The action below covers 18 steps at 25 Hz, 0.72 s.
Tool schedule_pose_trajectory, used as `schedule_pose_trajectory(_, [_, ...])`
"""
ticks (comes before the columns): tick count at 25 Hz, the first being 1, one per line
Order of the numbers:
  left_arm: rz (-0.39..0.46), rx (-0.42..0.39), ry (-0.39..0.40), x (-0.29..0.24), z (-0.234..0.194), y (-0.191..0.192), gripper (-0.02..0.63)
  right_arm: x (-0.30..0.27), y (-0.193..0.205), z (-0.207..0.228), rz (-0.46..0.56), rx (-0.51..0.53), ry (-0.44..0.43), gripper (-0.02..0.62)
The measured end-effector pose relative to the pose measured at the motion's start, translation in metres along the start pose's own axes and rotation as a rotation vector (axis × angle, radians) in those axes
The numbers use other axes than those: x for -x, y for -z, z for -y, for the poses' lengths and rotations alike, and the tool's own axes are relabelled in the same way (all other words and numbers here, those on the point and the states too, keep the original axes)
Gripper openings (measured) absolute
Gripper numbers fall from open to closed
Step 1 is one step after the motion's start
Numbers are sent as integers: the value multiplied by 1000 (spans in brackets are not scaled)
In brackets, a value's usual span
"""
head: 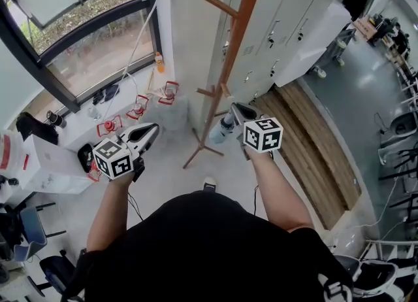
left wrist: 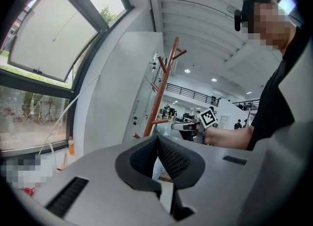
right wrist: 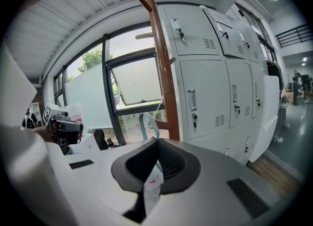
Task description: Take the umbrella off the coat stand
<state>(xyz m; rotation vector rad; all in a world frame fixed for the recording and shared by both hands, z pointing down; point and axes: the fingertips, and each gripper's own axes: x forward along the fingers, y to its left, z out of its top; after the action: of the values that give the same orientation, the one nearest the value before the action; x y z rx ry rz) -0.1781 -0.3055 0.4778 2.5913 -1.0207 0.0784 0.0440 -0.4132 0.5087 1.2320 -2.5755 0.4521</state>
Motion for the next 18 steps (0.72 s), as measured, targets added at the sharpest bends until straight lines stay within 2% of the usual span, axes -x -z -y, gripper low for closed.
schedule_pose_trajectory(18, [-15,-56,70,22,55,7,21,75,26,-27,21,-14,49,12])
